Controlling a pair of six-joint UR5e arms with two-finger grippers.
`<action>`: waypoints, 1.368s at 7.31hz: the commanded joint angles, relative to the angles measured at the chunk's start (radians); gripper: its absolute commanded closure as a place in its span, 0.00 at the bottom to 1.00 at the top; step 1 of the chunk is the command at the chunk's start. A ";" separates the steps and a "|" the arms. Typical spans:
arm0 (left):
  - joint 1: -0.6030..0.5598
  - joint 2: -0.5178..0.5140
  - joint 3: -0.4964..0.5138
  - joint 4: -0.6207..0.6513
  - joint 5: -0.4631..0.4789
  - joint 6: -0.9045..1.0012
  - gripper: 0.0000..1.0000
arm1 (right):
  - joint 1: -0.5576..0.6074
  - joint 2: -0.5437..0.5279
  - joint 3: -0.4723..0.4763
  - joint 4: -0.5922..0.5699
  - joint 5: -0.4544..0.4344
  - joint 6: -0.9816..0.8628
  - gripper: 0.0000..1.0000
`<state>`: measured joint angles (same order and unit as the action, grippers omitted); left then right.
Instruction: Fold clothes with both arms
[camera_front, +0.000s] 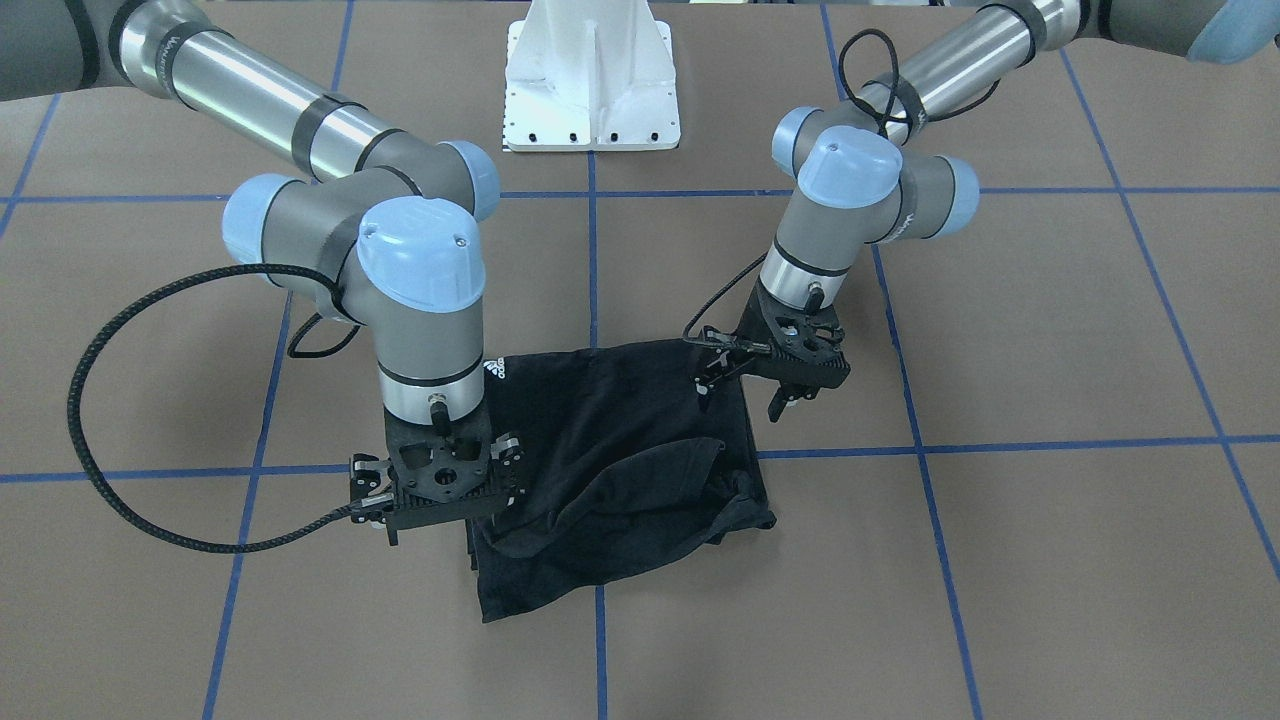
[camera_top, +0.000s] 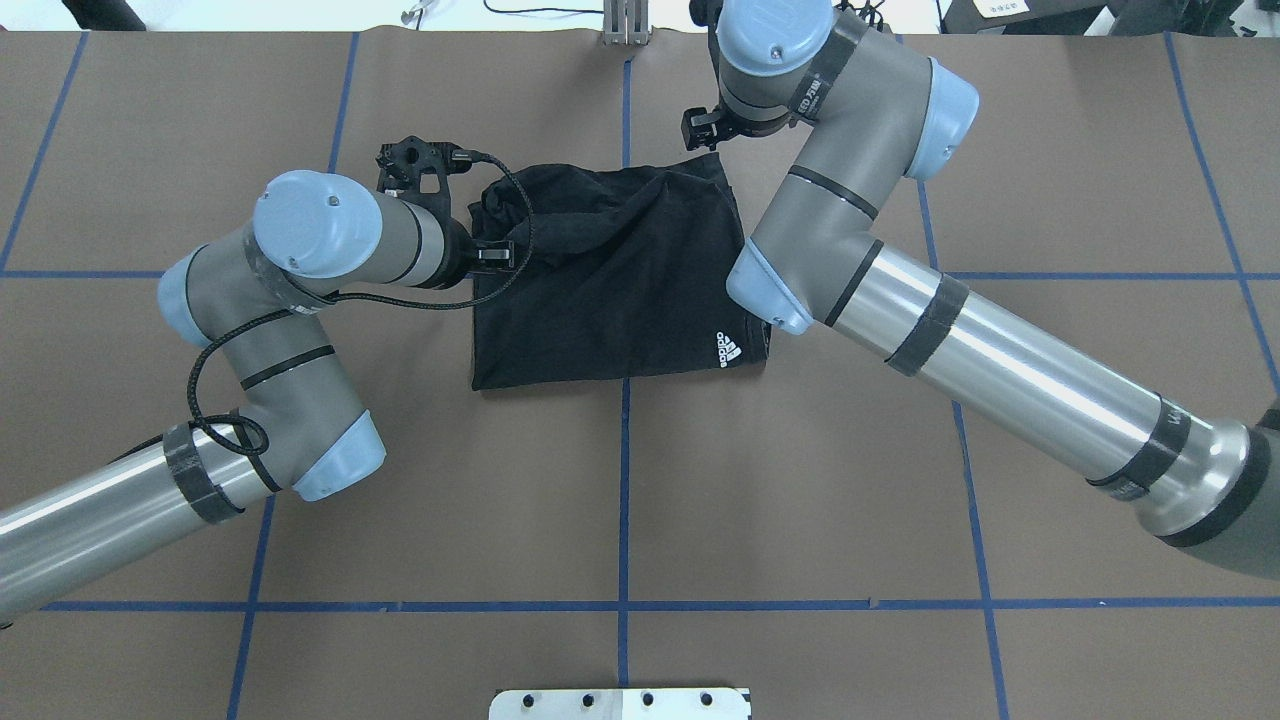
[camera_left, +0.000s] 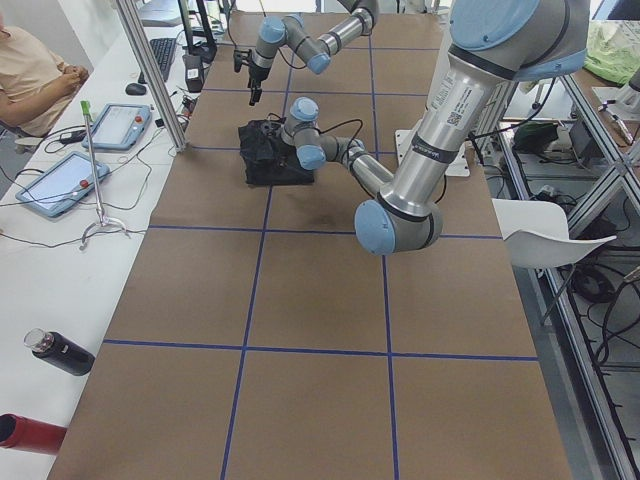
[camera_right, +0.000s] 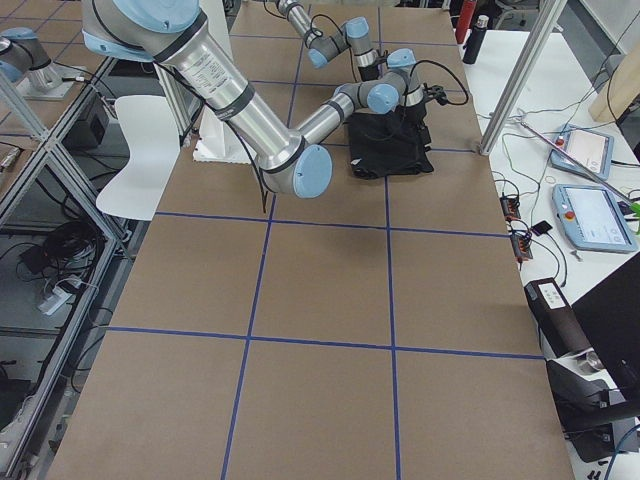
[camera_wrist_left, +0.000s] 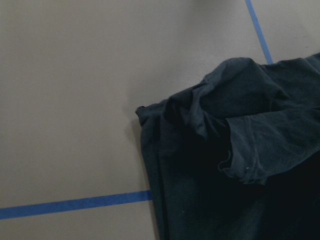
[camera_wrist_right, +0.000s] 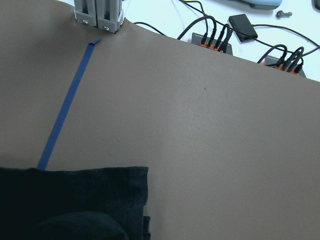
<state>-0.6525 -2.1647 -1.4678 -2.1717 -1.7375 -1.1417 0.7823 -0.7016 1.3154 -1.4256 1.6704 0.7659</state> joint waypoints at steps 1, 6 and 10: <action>0.007 -0.043 0.078 -0.062 0.001 -0.021 0.54 | 0.005 -0.027 0.030 -0.001 0.006 -0.011 0.00; -0.050 -0.116 0.119 -0.073 -0.005 0.006 1.00 | 0.003 -0.036 0.030 0.002 0.005 -0.013 0.00; -0.169 -0.325 0.447 -0.074 -0.004 0.048 1.00 | -0.003 -0.044 0.030 0.002 -0.004 -0.011 0.00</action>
<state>-0.7865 -2.4429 -1.1104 -2.2442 -1.7422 -1.1139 0.7813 -0.7430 1.3453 -1.4235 1.6685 0.7546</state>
